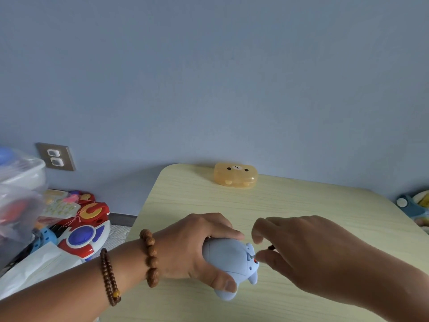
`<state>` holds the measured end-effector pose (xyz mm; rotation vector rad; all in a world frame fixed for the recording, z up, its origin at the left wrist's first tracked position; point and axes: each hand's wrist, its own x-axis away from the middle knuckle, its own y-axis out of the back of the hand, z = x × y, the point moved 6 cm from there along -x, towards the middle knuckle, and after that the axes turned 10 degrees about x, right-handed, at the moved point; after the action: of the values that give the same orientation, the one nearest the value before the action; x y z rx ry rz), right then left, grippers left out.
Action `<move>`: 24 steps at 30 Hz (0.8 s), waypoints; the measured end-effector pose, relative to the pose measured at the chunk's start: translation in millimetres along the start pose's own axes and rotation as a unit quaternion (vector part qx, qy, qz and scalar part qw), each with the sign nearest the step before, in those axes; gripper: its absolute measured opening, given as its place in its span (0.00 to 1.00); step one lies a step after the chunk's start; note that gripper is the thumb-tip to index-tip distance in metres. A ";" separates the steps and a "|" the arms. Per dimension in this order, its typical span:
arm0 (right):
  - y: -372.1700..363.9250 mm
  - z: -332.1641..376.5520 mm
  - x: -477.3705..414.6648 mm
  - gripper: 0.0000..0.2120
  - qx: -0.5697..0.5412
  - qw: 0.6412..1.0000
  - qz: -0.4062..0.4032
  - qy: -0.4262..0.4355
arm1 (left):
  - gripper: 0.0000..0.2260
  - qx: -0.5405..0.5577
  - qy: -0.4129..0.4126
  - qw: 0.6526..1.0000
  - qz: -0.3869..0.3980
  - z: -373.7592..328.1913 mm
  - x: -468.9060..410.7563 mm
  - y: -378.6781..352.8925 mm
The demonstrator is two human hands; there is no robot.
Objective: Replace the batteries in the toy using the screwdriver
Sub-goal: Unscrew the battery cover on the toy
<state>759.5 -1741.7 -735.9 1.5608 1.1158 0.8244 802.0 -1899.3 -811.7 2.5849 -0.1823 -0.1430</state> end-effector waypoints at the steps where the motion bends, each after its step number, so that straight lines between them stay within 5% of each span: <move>1: 3.0 0.5 2.1 0.07 -0.018 1.000 -0.002 0.002 | 0.32 -0.002 0.000 1.000 0.002 -0.4 0.0 -0.1; 4: 3.0 2.1 -0.5 0.02 -0.014 1.000 0.015 0.012 | 0.32 -0.005 0.002 1.000 0.003 -1.2 -0.1 0.1; 14: -6.5 0.2 -5.5 0.16 0.021 0.998 0.055 0.000 | 0.33 -0.009 0.009 1.000 0.003 -3.9 1.5 0.9; 24: -2.4 6.6 -9.8 0.06 0.032 0.997 0.068 0.023 | 0.32 -0.018 0.001 1.000 0.004 -4.3 0.6 0.5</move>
<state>761.5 -1753.0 -739.8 1.6937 1.0872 0.9287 803.2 -1897.6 -807.9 2.5485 -0.1874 -0.1403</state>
